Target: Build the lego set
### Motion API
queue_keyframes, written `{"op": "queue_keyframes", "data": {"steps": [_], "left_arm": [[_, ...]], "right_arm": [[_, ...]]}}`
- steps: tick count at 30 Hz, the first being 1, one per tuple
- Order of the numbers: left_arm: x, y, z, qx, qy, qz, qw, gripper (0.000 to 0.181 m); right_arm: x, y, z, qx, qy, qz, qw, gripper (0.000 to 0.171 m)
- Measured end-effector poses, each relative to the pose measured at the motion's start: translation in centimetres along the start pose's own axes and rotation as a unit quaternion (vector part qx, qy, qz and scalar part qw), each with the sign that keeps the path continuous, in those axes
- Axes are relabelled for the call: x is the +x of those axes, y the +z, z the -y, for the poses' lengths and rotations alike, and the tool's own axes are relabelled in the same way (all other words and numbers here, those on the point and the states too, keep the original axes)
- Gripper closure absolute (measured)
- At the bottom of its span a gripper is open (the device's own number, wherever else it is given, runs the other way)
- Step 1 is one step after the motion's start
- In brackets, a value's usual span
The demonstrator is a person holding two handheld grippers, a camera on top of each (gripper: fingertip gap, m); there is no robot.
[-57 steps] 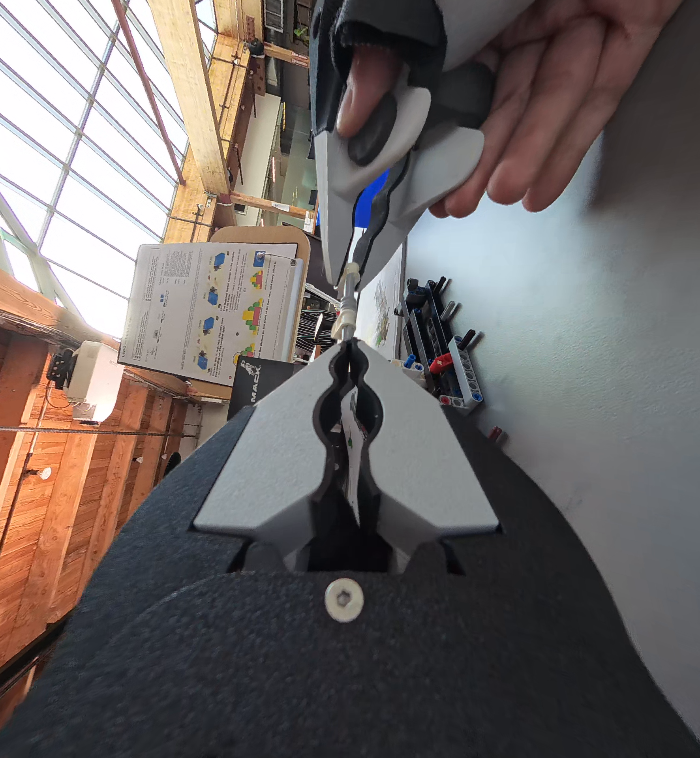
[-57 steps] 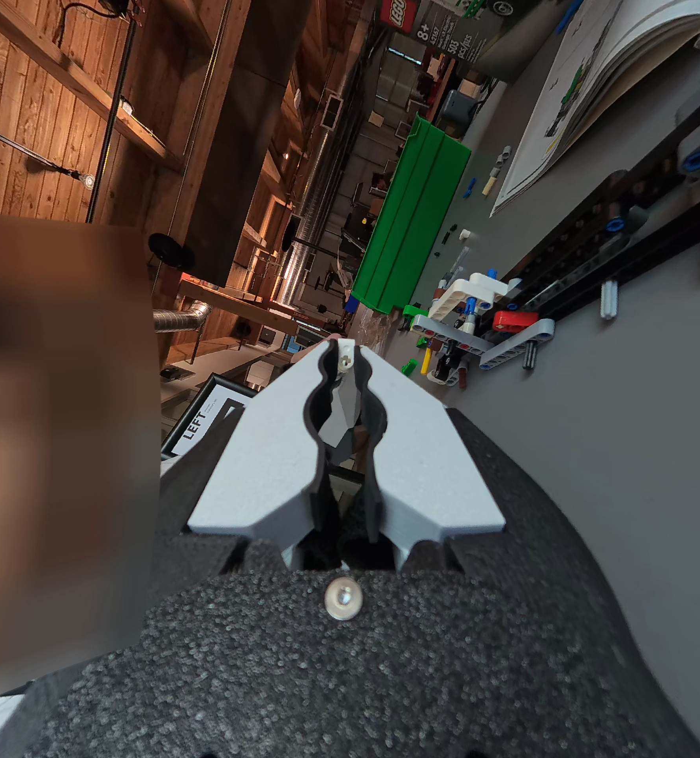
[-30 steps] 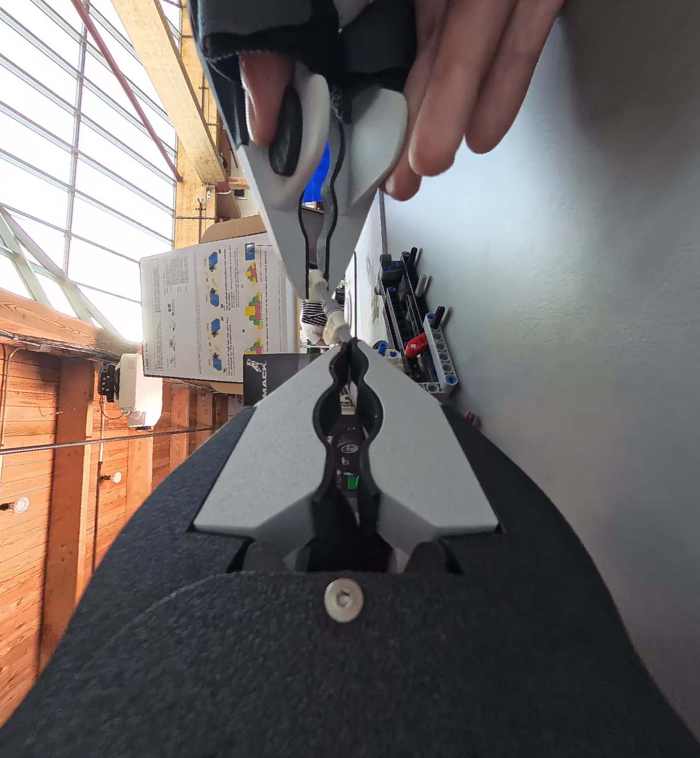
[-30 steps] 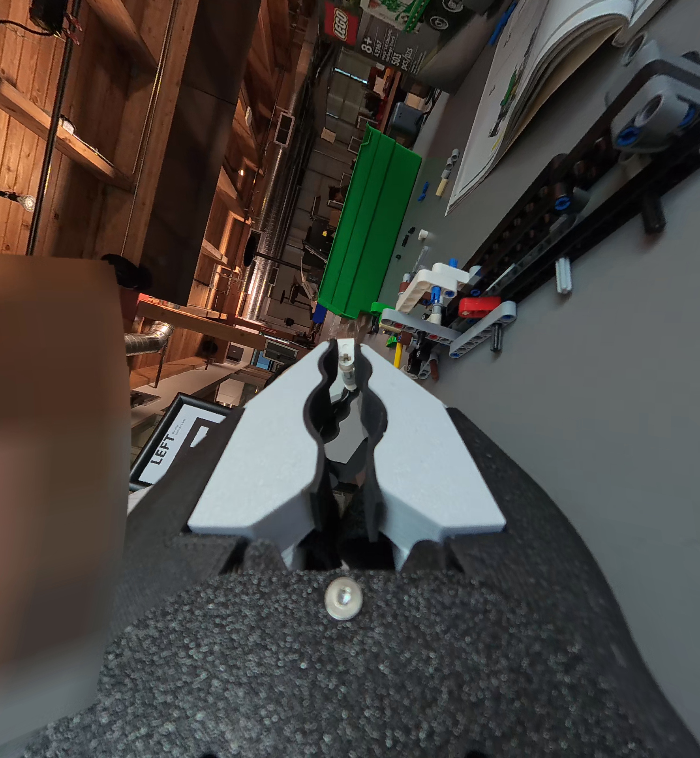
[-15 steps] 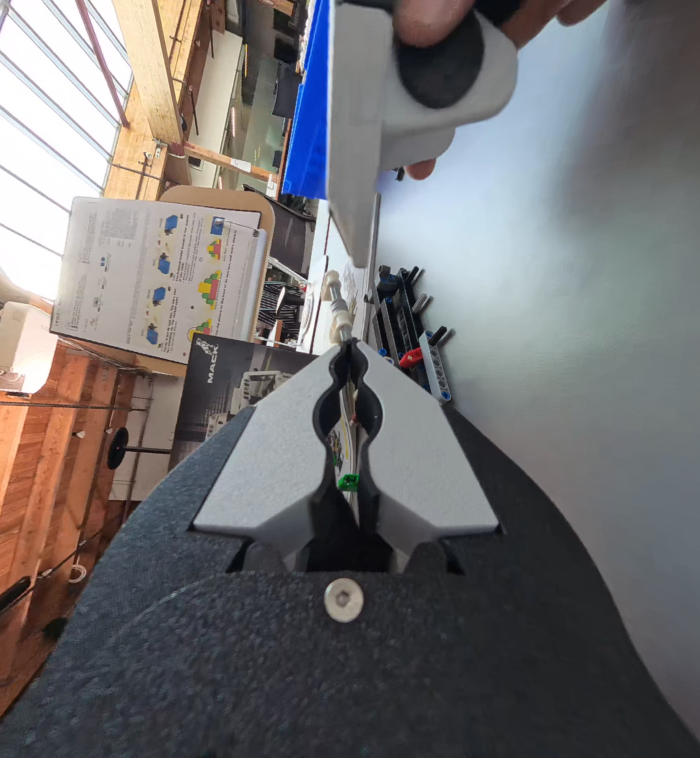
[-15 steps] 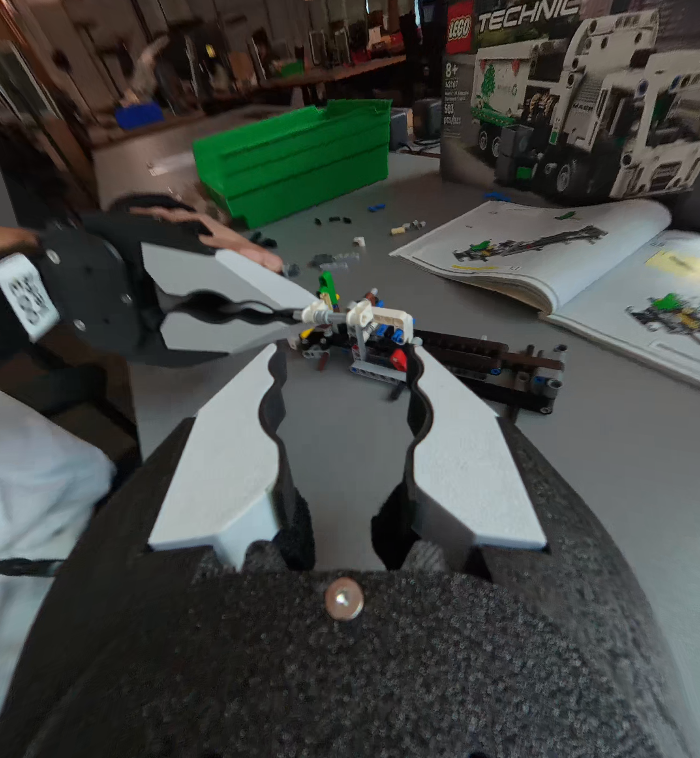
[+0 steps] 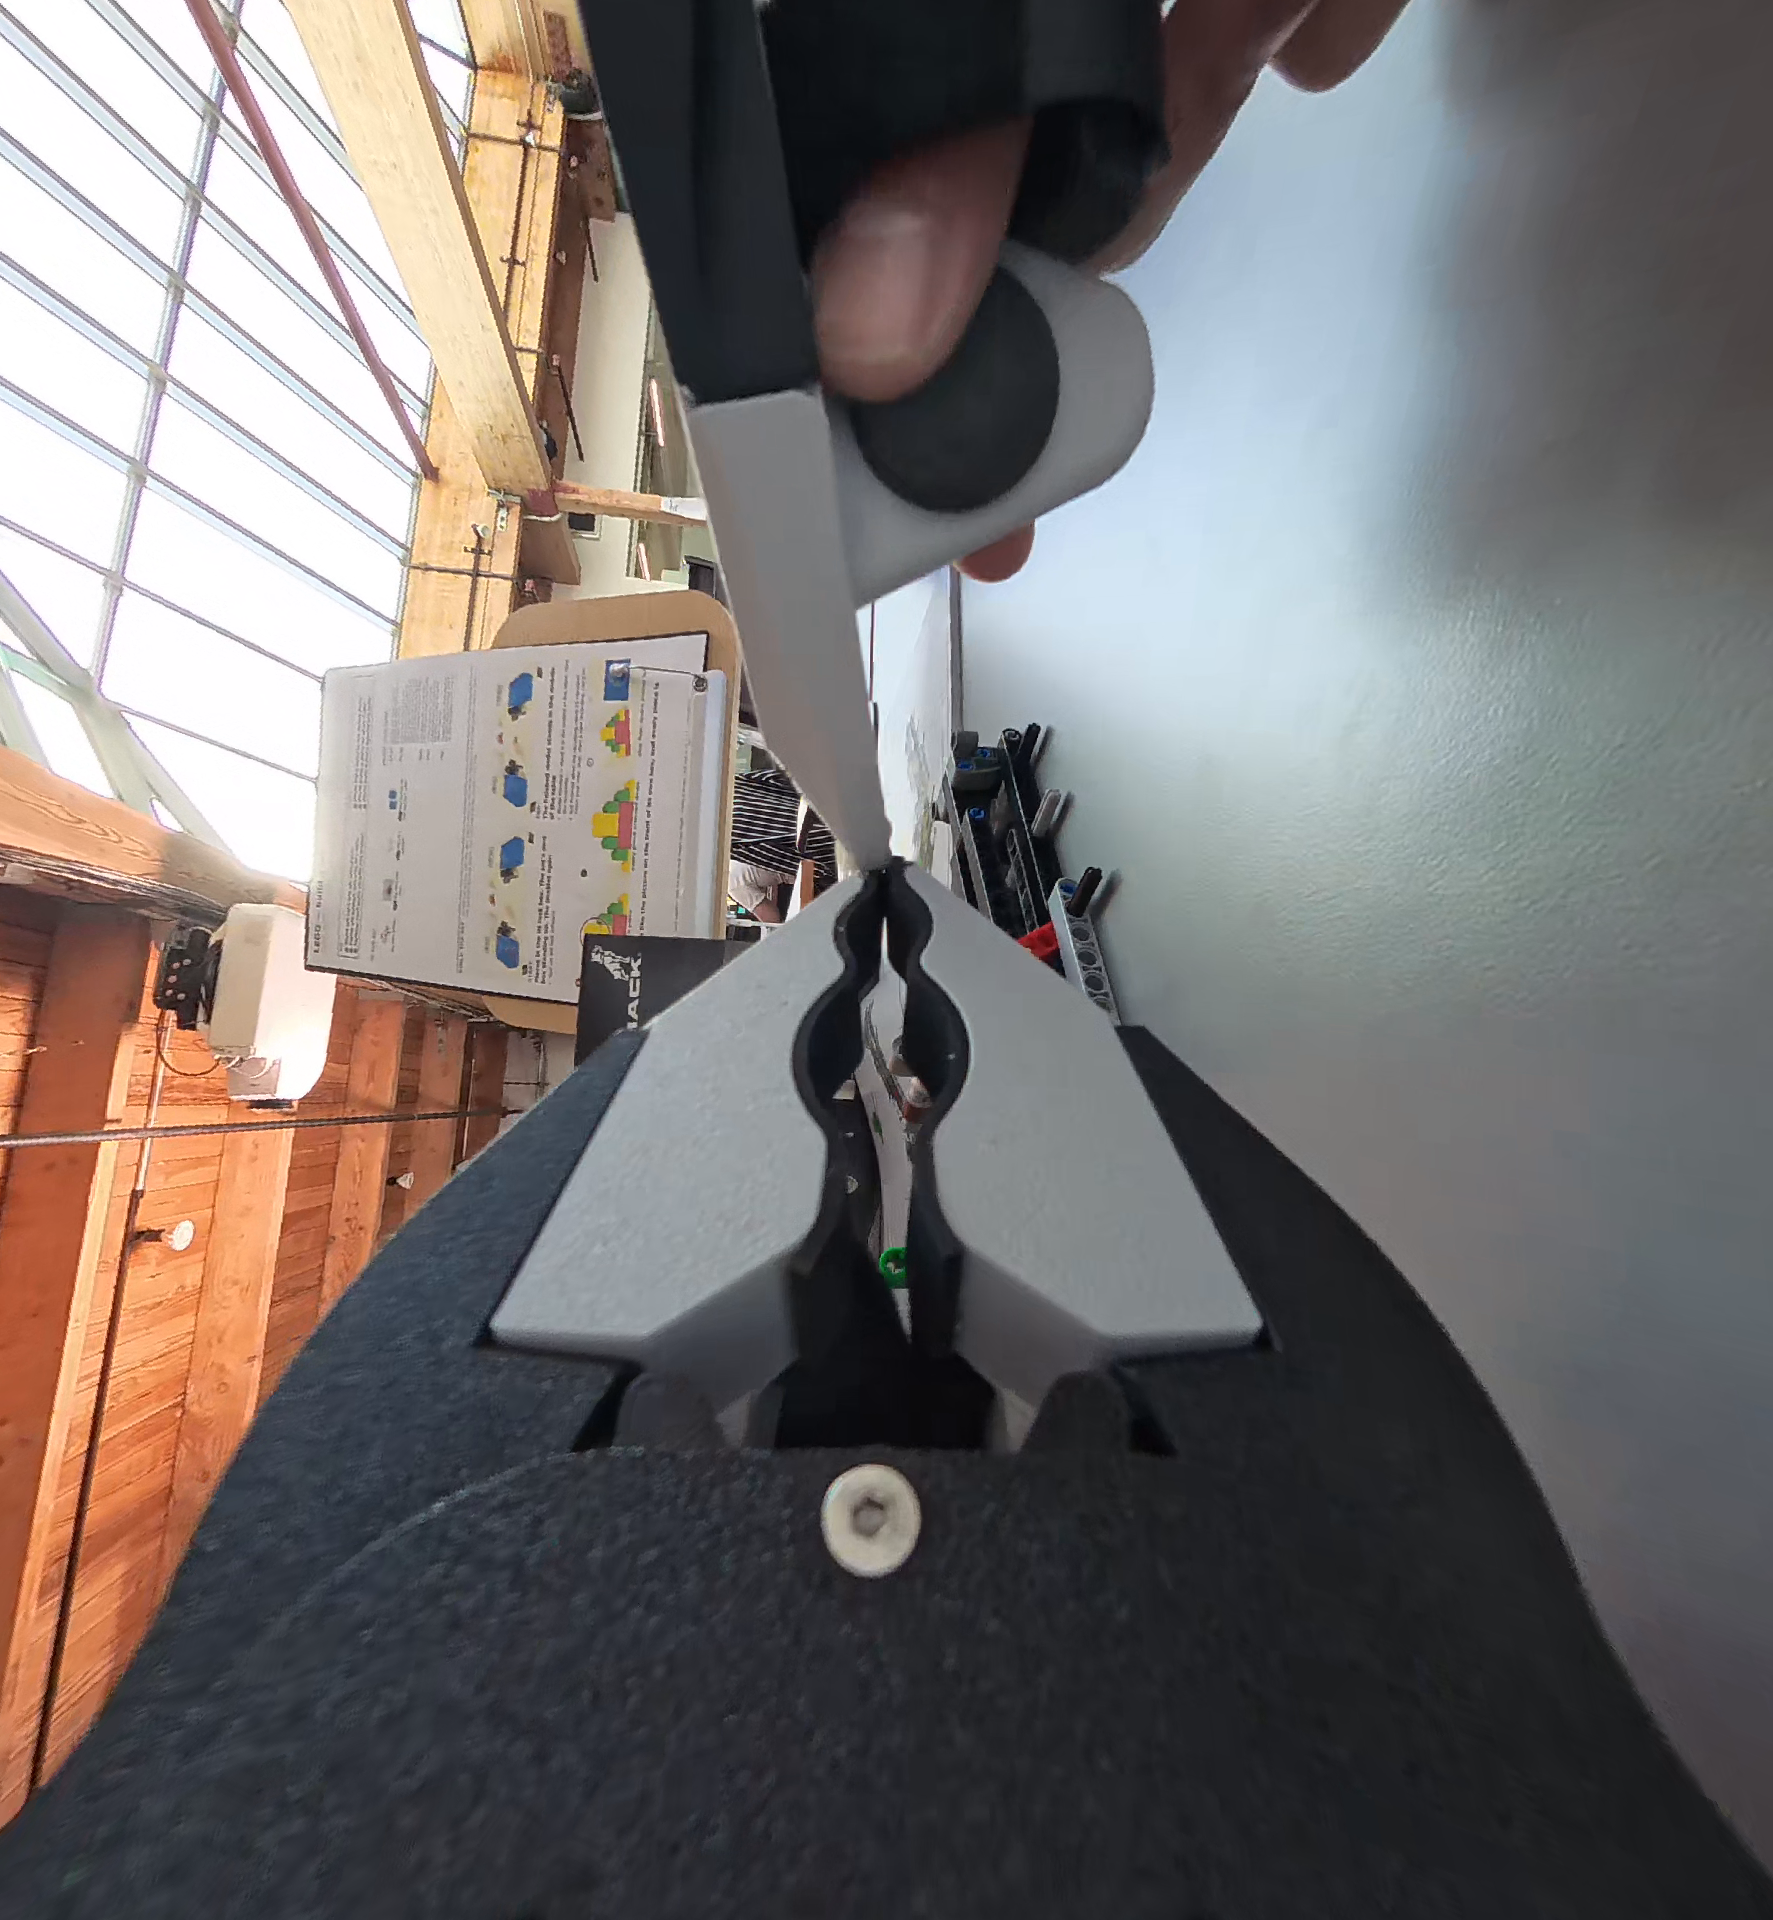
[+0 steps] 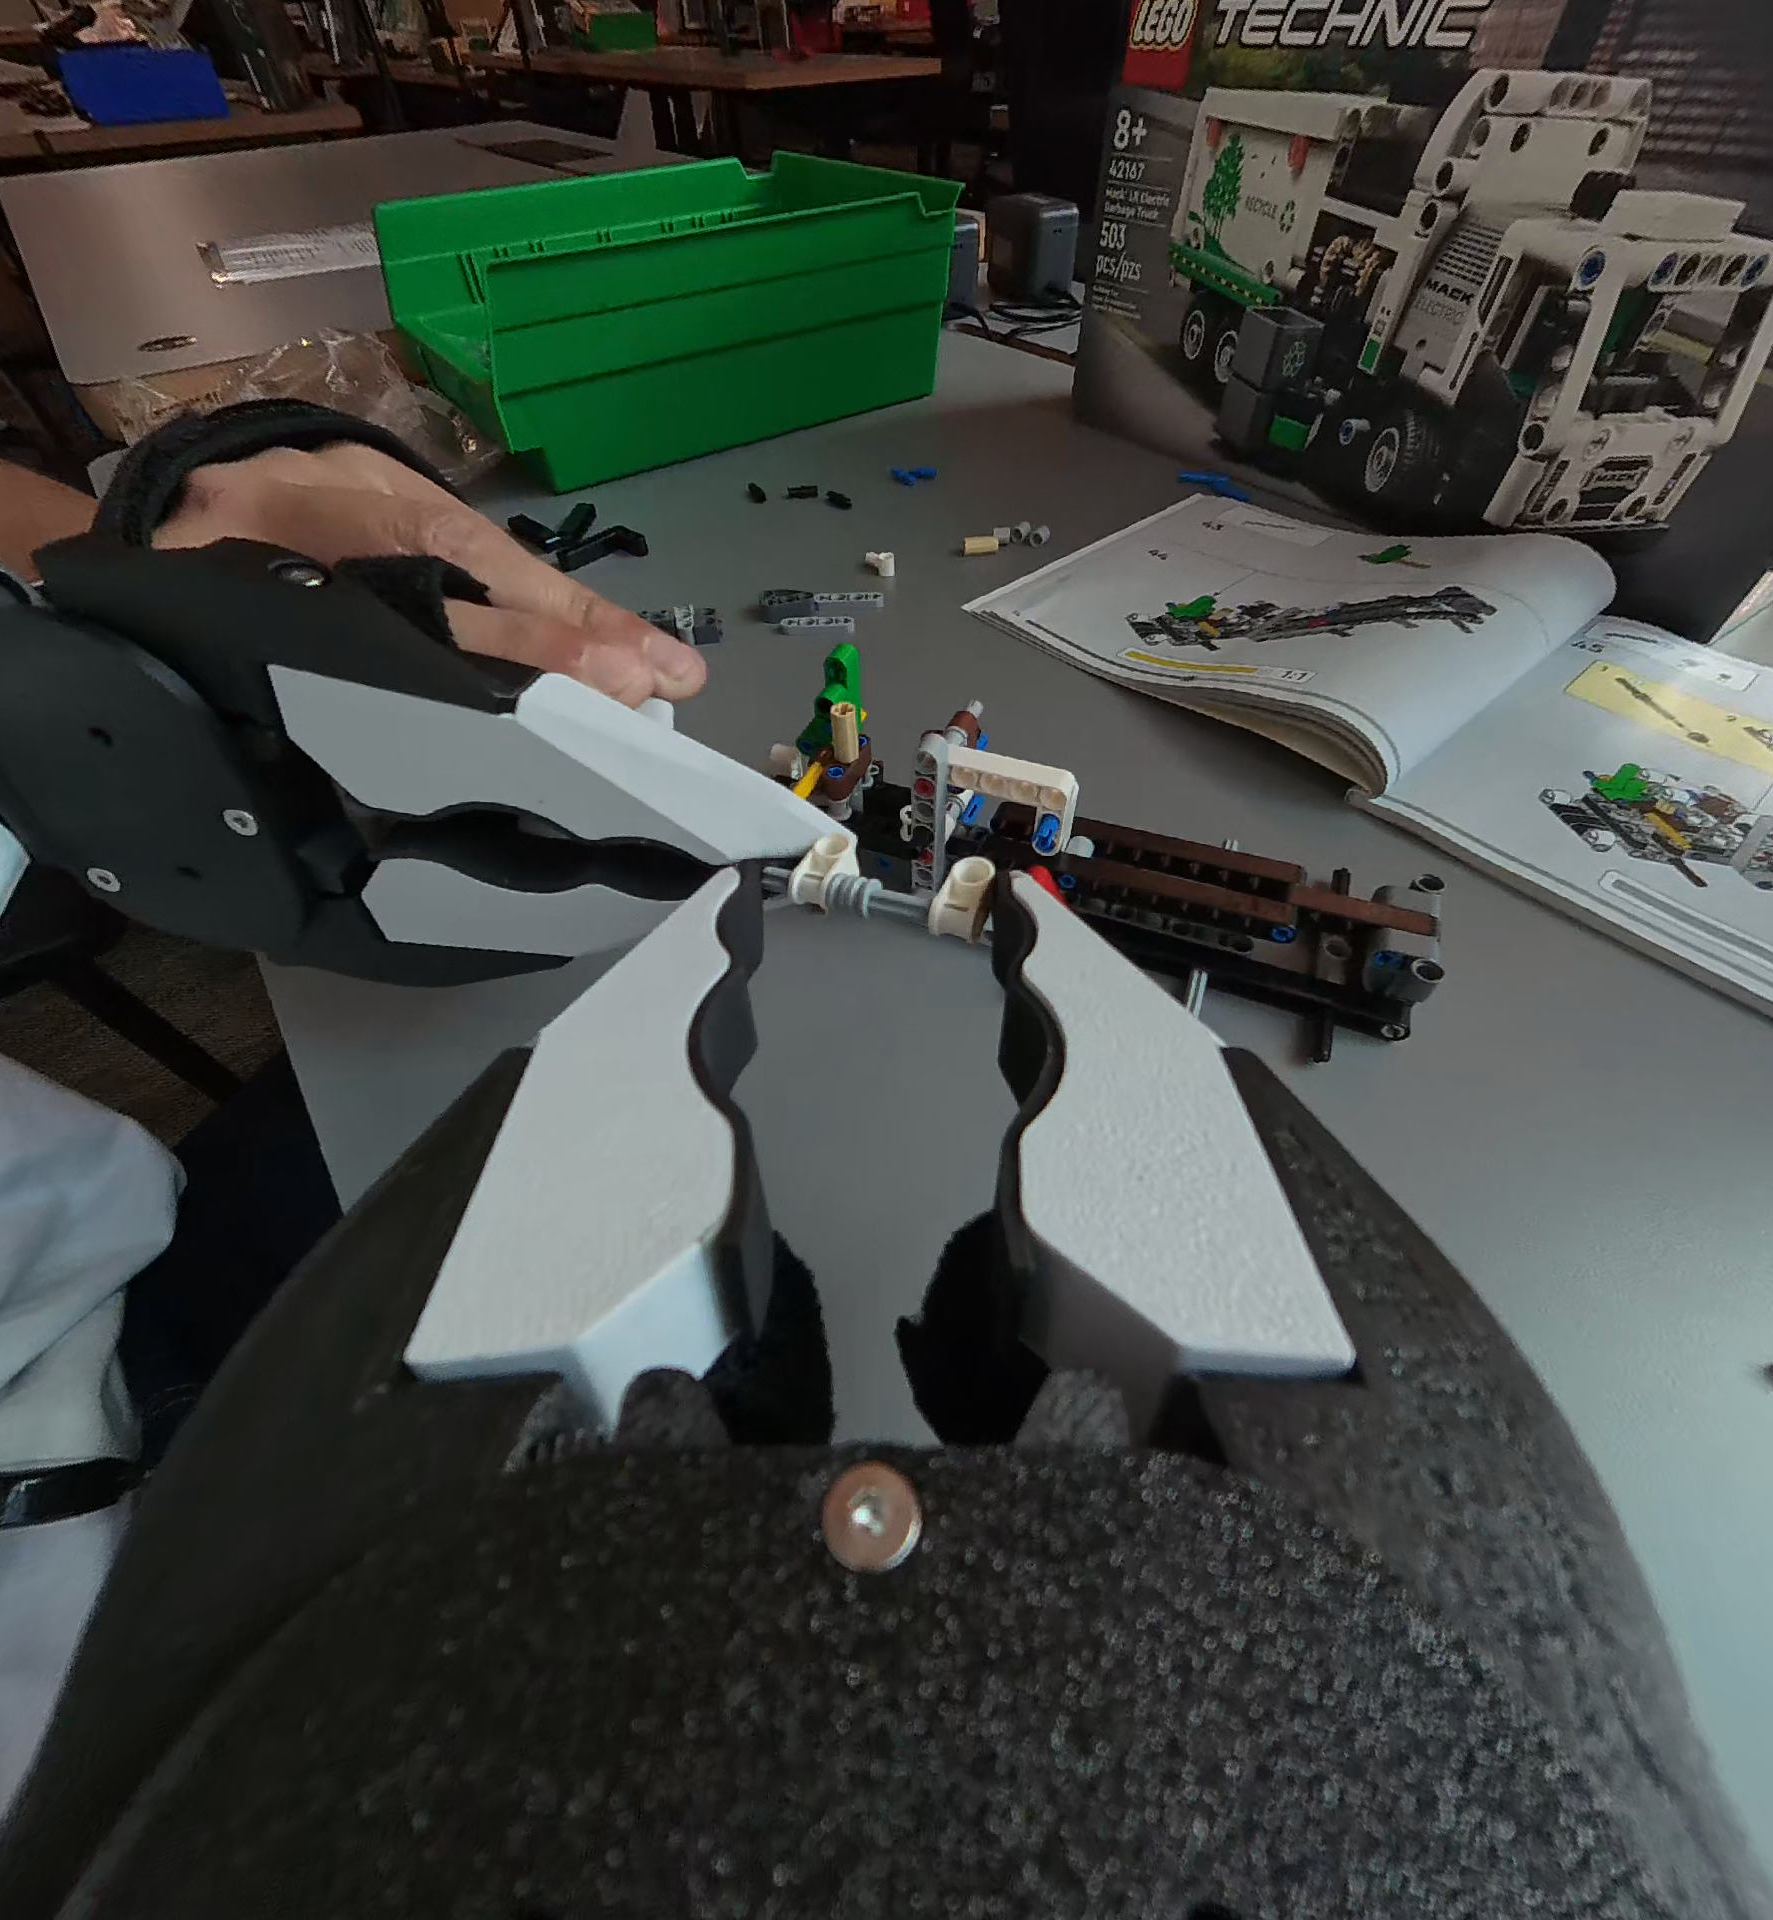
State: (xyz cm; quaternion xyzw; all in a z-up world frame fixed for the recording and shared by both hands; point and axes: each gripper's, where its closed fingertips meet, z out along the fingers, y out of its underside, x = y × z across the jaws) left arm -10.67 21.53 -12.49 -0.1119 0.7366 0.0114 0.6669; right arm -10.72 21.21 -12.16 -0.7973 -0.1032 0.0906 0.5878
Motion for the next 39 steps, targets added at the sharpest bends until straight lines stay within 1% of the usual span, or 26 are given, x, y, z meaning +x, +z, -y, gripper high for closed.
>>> {"op": "queue_keyframes", "data": {"steps": [4, 6, 8, 11, 13, 15, 18, 20, 22, 23, 26, 28, 30, 32, 34, 37, 38, 39], "left_arm": [[0.1, -0.1, 0.3, 0.019, -0.017, -0.006, 1.0, 0.181], [0.6, -0.1, 0.4, 0.026, -0.038, -0.024, 0.999, 0.181], [0.2, -0.3, 0.6, 0.043, -0.064, -0.029, 0.997, 0.174], [0.0, -0.4, 0.7, 0.053, -0.09, -0.041, 0.994, 0.175], [0.2, -0.4, 0.8, 0.058, -0.087, -0.045, 0.993, 0.166], [0.7, -0.6, 1.3, 0.073, -0.079, -0.057, 0.993, 0.157], [0.7, -1.7, 2.7, 0.123, -0.067, -0.055, 0.989, 0.159], [0.5, -2.4, 3.5, 0.148, -0.059, -0.046, 0.986, 0.162], [0.5, -2.8, 3.8, 0.157, -0.041, -0.035, 0.986, 0.171], [0.5, -2.8, 3.8, 0.156, -0.035, -0.028, 0.987, 0.173], [0.5, -2.6, 3.5, 0.143, -0.023, -0.025, 0.989, 0.175], [0.7, -2.3, 3.1, 0.126, -0.009, -0.027, 0.992, 0.175], [0.7, -2.1, 2.8, 0.112, 0.004, -0.022, 0.993, 0.175], [0.7, -1.9, 2.7, 0.1, 0.005, -0.019, 0.995, 0.176], [0.3, -1.7, 2.4, 0.082, 0.018, -0.004, 0.997, 0.175], [0.2, -1.7, 2.4, 0.078, 0.015, 0.0, 0.997, 0.175], [0.2, -1.8, 2.5, 0.081, 0.014, -0.002, 0.997, 0.176], [0.3, -1.8, 2.6, 0.084, 0.013, -0.004, 0.996, 0.176]], "right_arm": [[-0.1, -0.2, 0.0, 0.001, -0.006, 0.012, 1.0, 0.129], [0.0, -0.6, 0.0, 0.004, -0.008, 0.029, 1.0, 0.135], [-0.1, -1.1, 0.3, 0.015, 0.011, 0.059, 0.998, 0.135], [0.7, -1.0, -0.7, -0.011, 0.012, 0.059, 0.998, 0.135], [-0.1, -1.2, -0.6, -0.006, 0.026, 0.096, 0.995, 0.135], [-2.0, -1.6, -0.5, -0.005, 0.033, 0.168, 0.985, 0.135], [-3.8, -1.8, -1.2, -0.038, 0.048, 0.249, 0.966, 0.135], [-3.9, -1.6, -1.0, -0.04, 0.049, 0.266, 0.962, 0.135], [-4.0, -1.6, -0.8, -0.043, 0.061, 0.288, 0.955, 0.135], [-4.0, -1.6, -0.7, -0.042, 0.062, 0.294, 0.953, 0.135], [-3.7, -1.3, -0.8, -0.045, 0.065, 0.294, 0.952, 0.134], [-3.2, -1.1, -0.9, -0.045, 0.057, 0.269, 0.96, 0.132], [-2.7, -0.9, -1.1, -0.046, 0.043, 0.234, 0.97, 0.12], [-2.5, -0.6, -1.2, -0.054, 0.025, 0.196, 0.979, 0.112], [-2.6, -0.5, -1.2, -0.057, 0.018, 0.174, 0.983, 0.111], [-2.7, -0.5, -1.0, -0.037, 0.019, 0.156, 0.987, 0.113], [-2.8, -0.6, -0.8, -0.024, 0.018, 0.158, 0.987, 0.117], [-3.0, -0.8, -0.5, -0.009, 0.021, 0.163, 0.986, 0.125]]}}
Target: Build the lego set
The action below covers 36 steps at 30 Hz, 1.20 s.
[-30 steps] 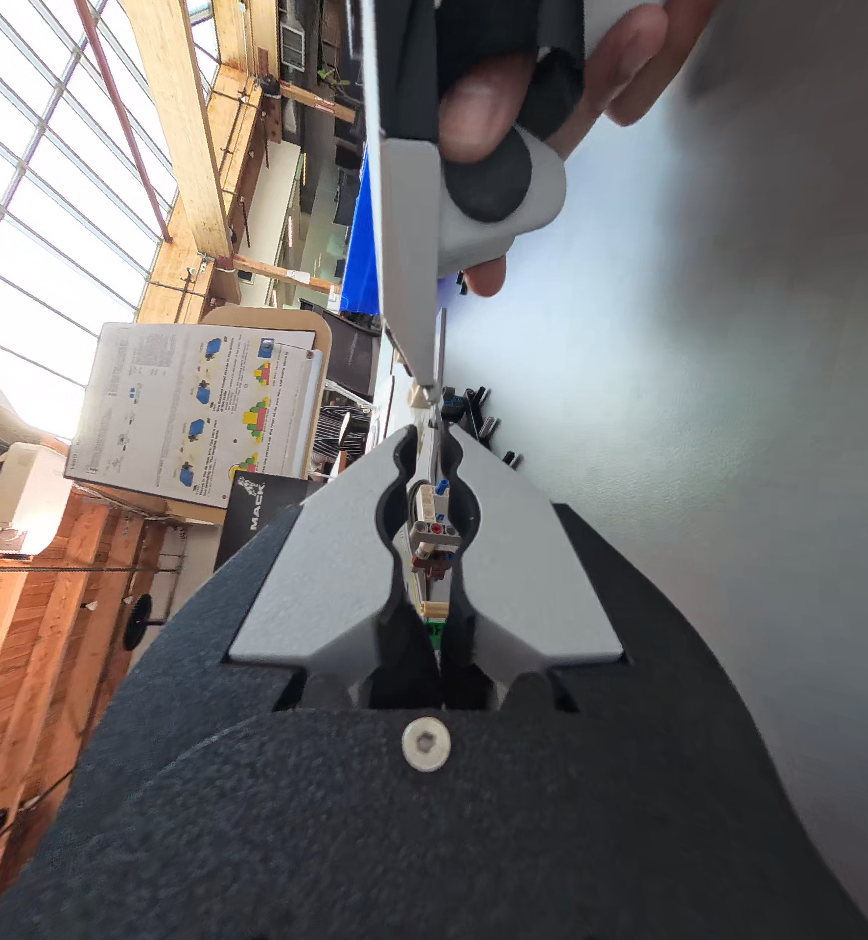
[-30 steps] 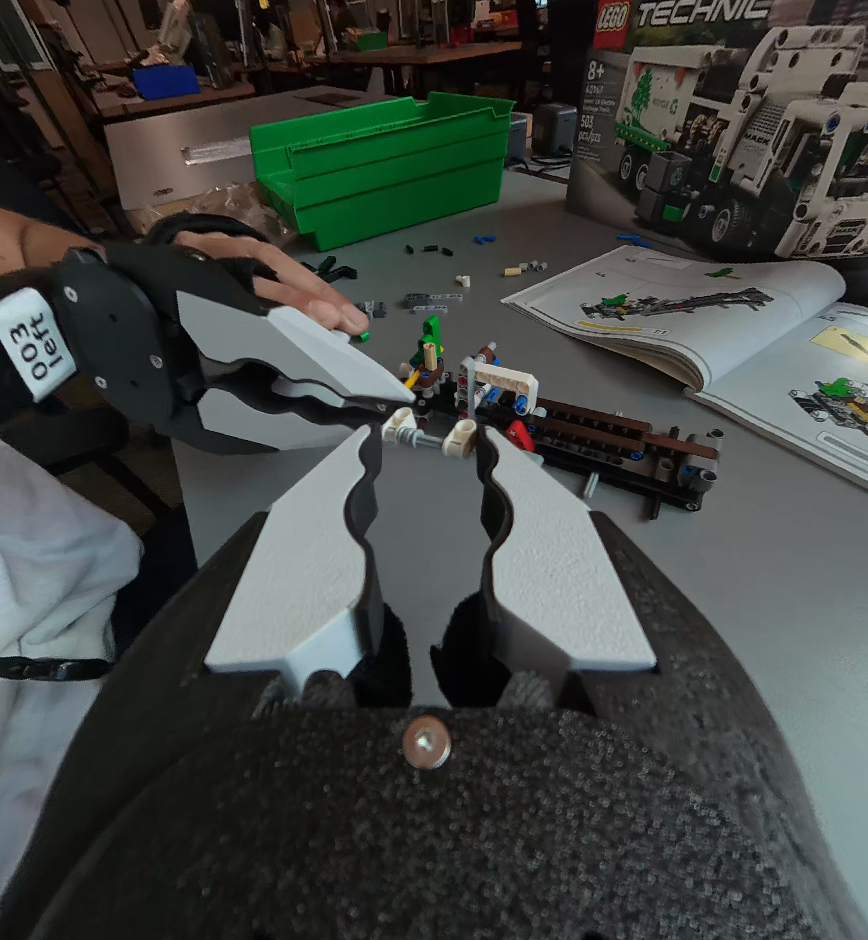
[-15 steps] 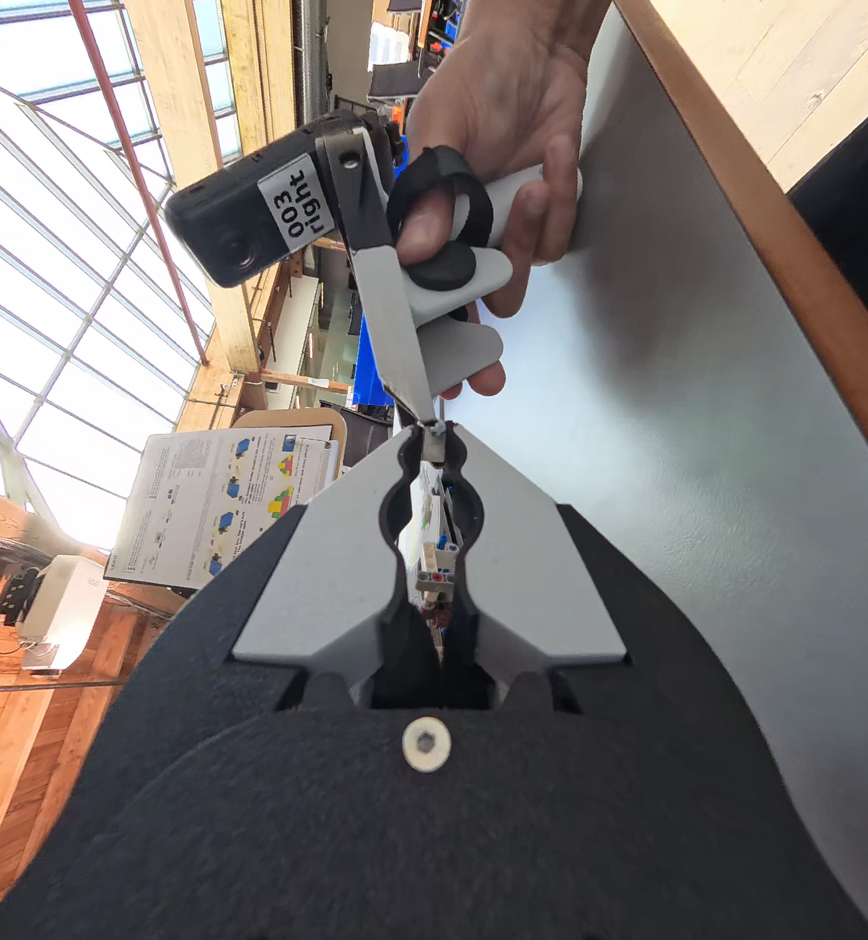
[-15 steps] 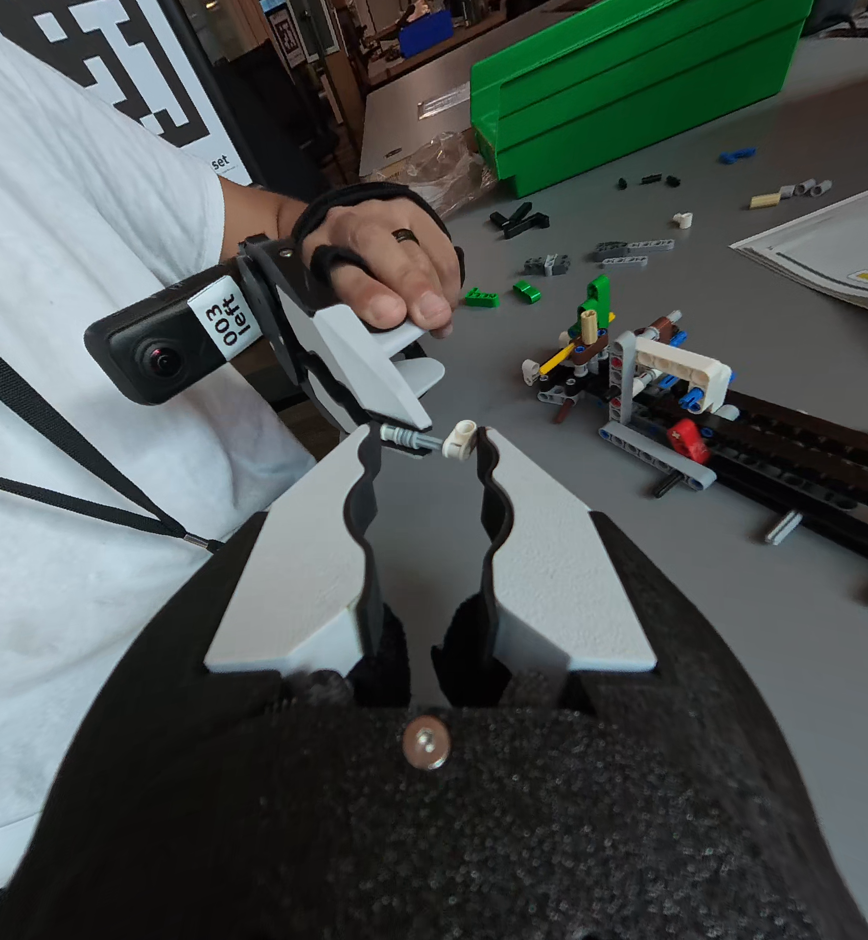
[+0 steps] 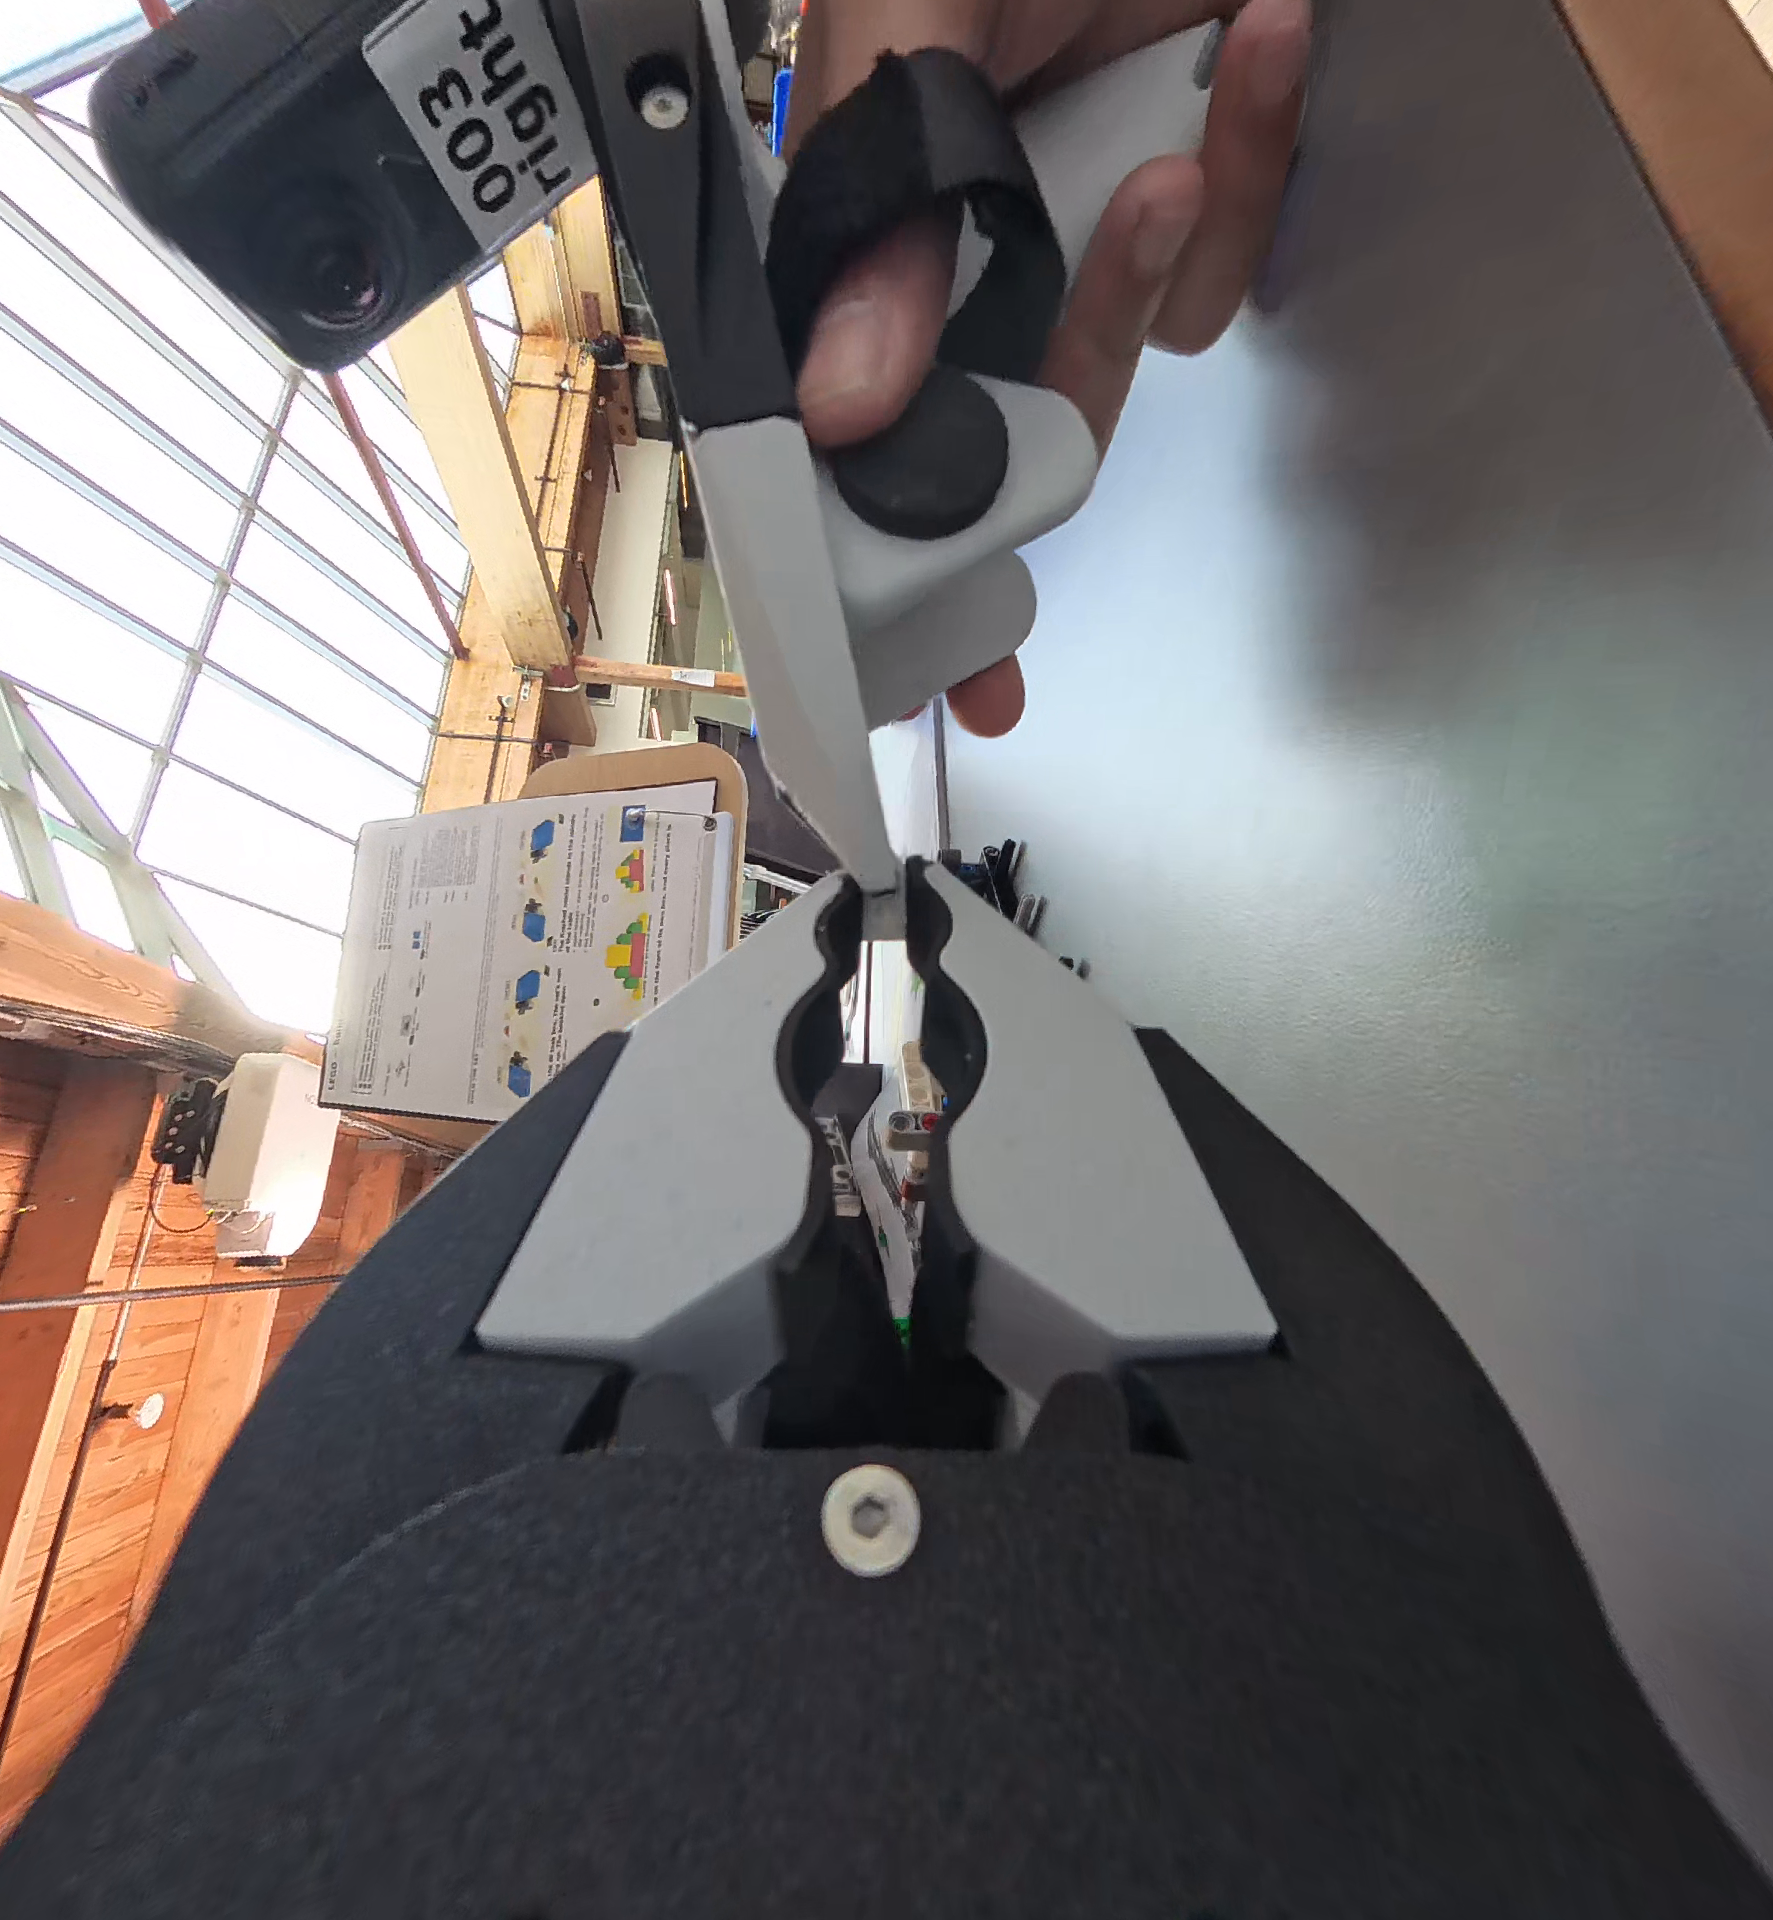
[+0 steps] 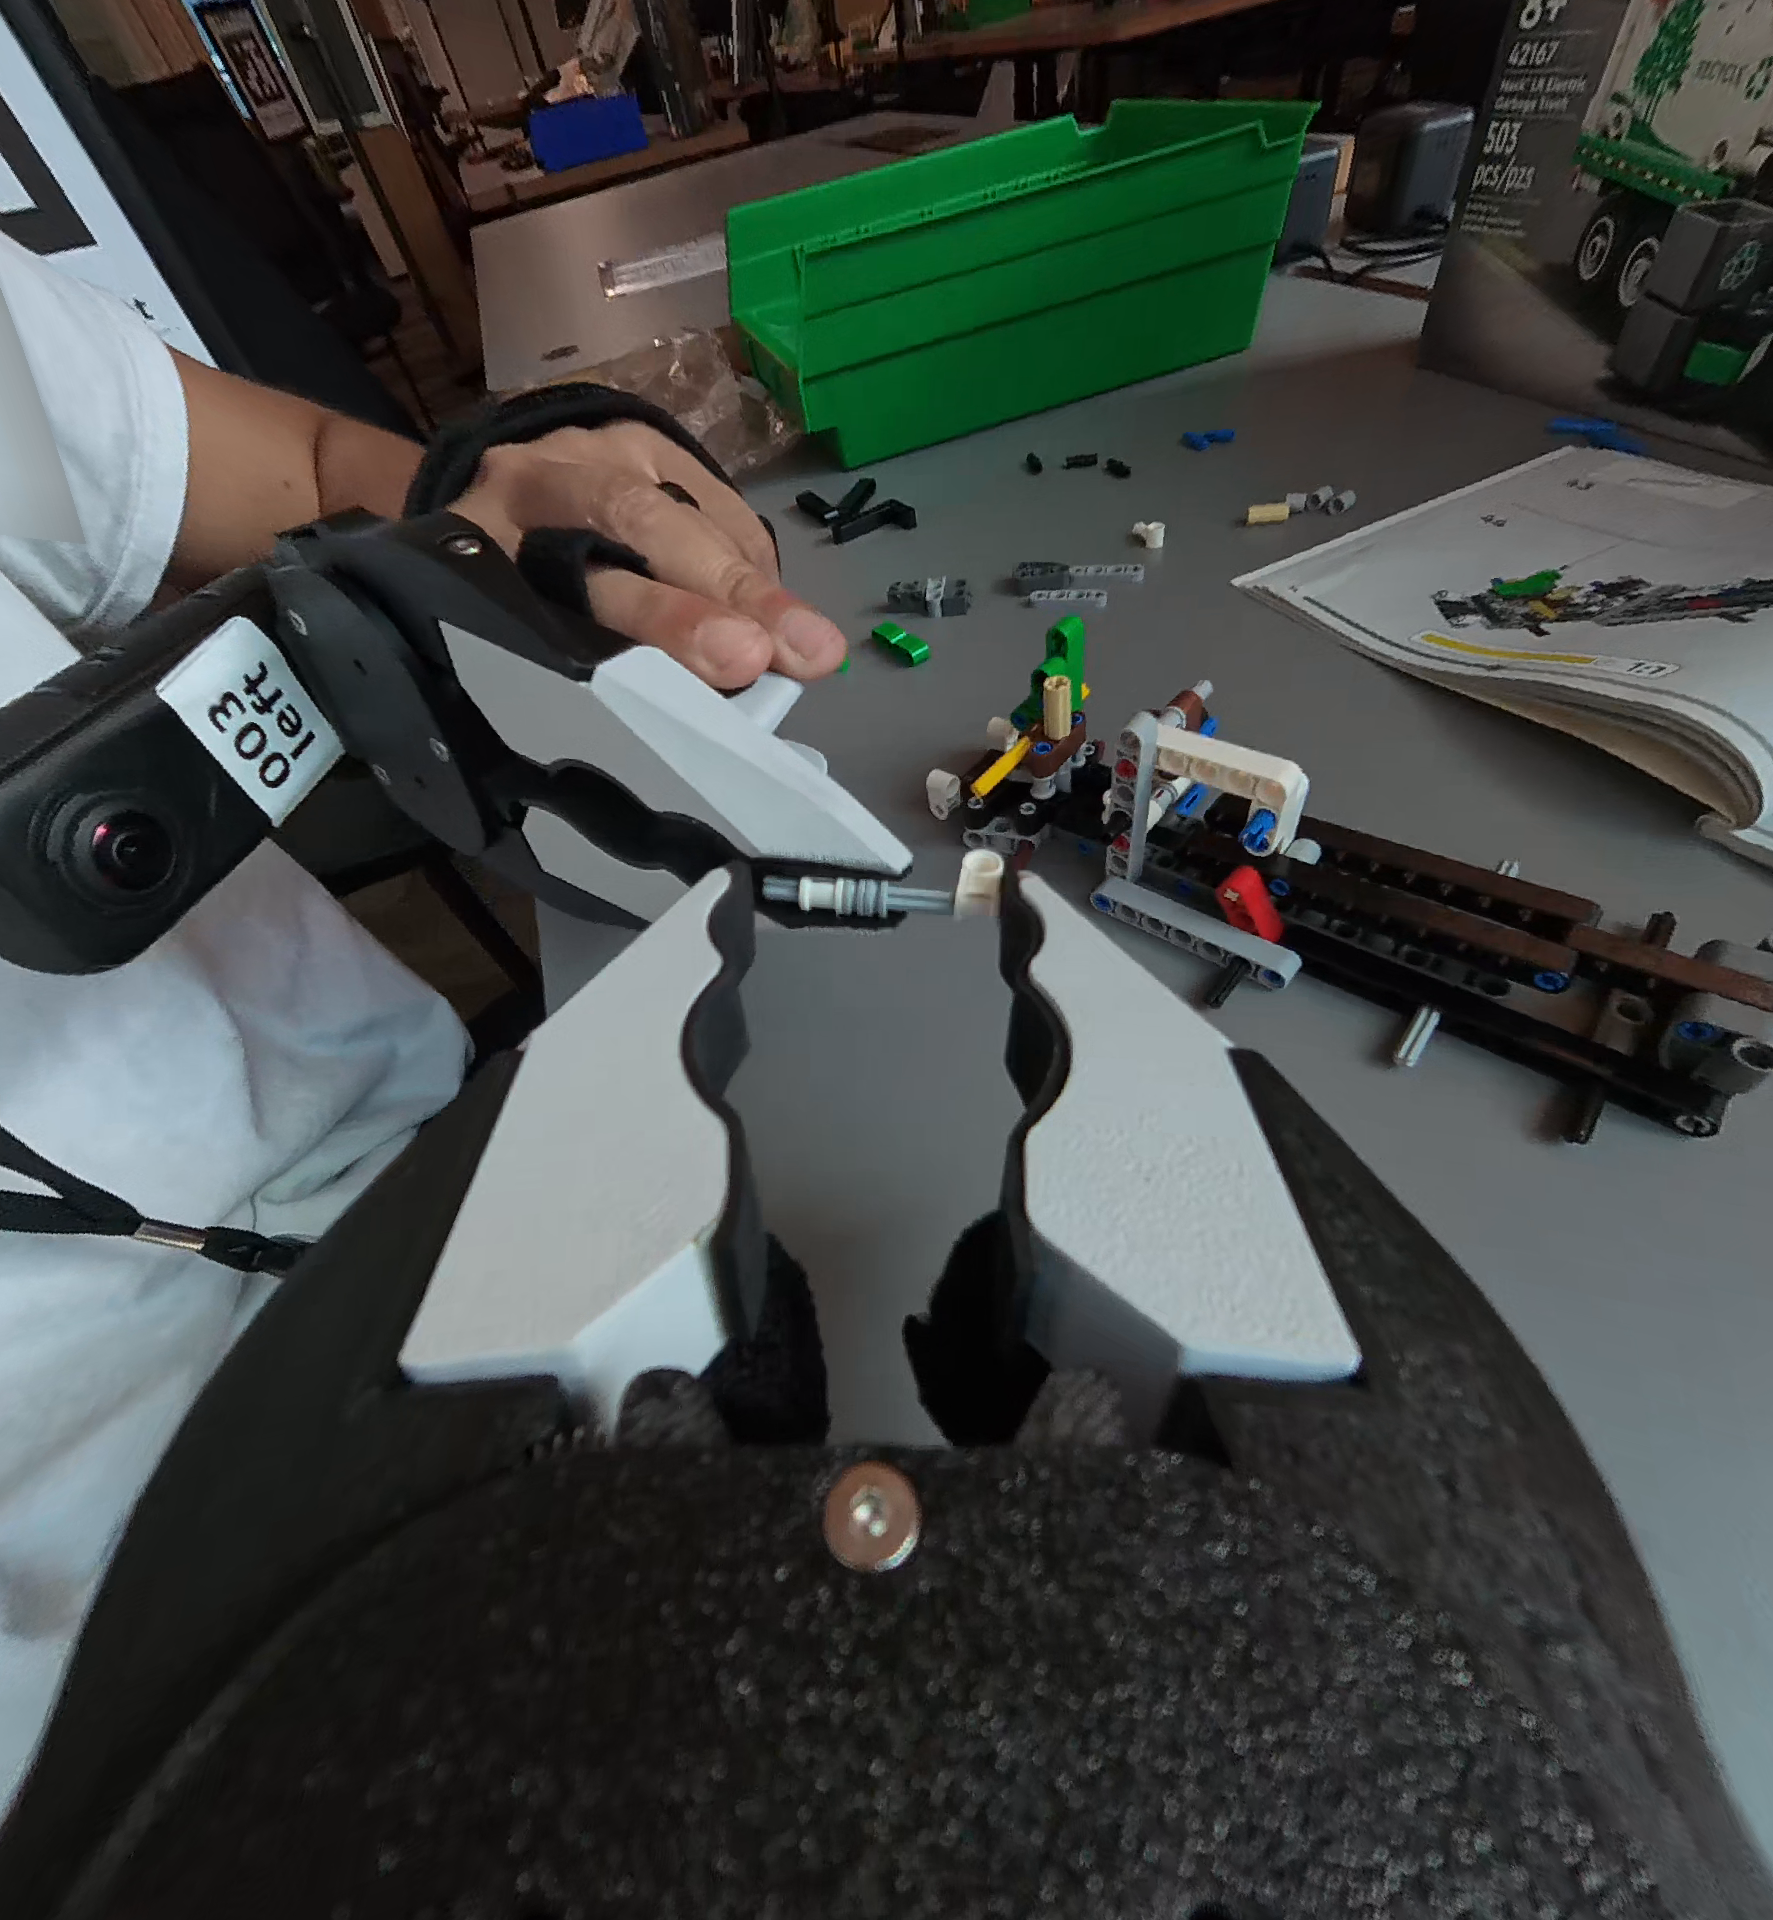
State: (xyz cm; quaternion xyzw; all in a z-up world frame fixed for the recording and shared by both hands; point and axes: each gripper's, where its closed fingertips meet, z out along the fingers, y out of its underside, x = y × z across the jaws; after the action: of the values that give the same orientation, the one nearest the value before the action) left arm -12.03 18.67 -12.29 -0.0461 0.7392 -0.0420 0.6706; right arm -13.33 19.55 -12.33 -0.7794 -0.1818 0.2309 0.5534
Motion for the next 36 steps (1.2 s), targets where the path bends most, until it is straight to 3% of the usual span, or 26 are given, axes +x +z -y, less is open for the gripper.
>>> {"op": "queue_keyframes", "data": {"steps": [18, 23, 26, 29, 31, 33, 36], "left_arm": [[0.2, -0.2, 0.5, 0.006, 0.025, 0.013, 1.0, 0.176], [-0.1, -0.1, 0.3, 0.017, -0.021, -0.003, 1.0, 0.175], [-0.7, 0.2, -1.2, 0.012, -0.114, -0.042, 0.992, 0.159], [-0.3, 0.4, -1.0, 0.049, -0.24, -0.131, 0.961, 0.143], [0.9, -0.3, 0.3, 0.094, -0.334, -0.224, 0.911, 0.152], [0.7, -0.4, 0.4, 0.109, -0.412, -0.268, 0.864, 0.161], [0.4, -0.4, 0.2, 0.102, -0.496, -0.33, 0.796, 0.151]], "right_arm": [[-0.4, -0.2, -0.3, -0.01, -0.048, -0.012, 0.999, 0.128], [-0.4, -0.7, 0.2, -0.008, -0.061, -0.018, 0.998, 0.128], [0.0, -2.0, 0.9, 0.0, -0.11, -0.04, 0.993, 0.128], [-0.3, -2.4, 0.8, -0.026, -0.232, -0.083, 0.969, 0.128], [-0.6, -2.0, 0.4, -0.06, -0.341, -0.124, 0.93, 0.128], [0.0, -1.7, 0.2, -0.092, -0.446, -0.183, 0.872, 0.128], [-0.2, -1.4, 0.5, -0.082, -0.513, -0.215, 0.827, 0.128]]}}
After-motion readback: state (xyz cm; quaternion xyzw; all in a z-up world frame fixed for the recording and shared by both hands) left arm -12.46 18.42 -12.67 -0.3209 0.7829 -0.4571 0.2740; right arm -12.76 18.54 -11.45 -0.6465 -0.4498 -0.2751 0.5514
